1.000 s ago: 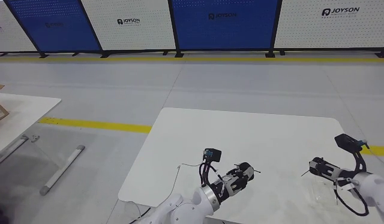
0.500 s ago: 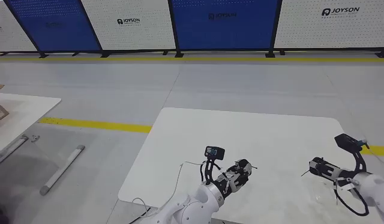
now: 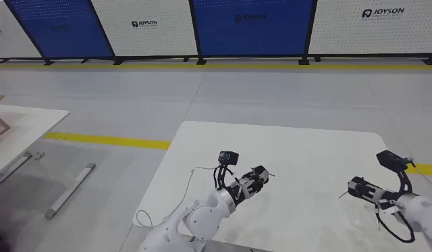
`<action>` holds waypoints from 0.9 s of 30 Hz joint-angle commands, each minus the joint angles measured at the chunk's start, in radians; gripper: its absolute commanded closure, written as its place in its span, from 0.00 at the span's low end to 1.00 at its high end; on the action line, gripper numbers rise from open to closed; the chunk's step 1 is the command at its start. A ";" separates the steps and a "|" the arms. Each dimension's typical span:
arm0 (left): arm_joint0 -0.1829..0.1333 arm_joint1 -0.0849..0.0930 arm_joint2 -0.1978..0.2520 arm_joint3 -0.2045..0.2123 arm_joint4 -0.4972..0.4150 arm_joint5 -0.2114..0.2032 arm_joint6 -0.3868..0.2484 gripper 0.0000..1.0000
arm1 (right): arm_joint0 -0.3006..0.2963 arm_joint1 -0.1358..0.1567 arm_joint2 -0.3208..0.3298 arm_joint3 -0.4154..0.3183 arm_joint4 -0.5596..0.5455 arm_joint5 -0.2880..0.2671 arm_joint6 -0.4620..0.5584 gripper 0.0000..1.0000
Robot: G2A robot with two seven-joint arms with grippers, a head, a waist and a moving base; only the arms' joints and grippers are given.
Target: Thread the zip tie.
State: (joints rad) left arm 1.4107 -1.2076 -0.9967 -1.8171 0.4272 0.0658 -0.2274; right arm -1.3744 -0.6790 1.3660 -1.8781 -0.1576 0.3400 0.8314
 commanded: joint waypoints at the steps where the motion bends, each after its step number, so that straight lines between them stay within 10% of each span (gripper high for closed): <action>1: 0.001 0.000 0.000 -0.001 0.001 0.000 -0.001 1.00 | 0.000 0.000 0.000 0.000 0.000 0.000 0.000 1.00; 6: 0.001 0.000 0.000 -0.001 0.001 0.000 -0.001 1.00 | -0.029 -0.009 0.029 0.017 0.101 -0.050 -0.061 1.00; 15: 0.001 0.000 0.000 -0.001 0.001 0.000 -0.001 1.00 | -0.221 -0.032 0.070 -0.198 0.180 -0.033 -0.341 1.00; 27: 0.001 0.000 0.000 -0.001 0.001 0.000 -0.001 1.00 | -0.215 -0.043 0.019 -0.210 0.149 0.000 -0.381 1.00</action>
State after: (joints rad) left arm 1.4112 -1.2074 -0.9966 -1.8181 0.4284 0.0659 -0.2281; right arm -1.5898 -0.7220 1.3846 -2.0879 -0.0088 0.3400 0.4509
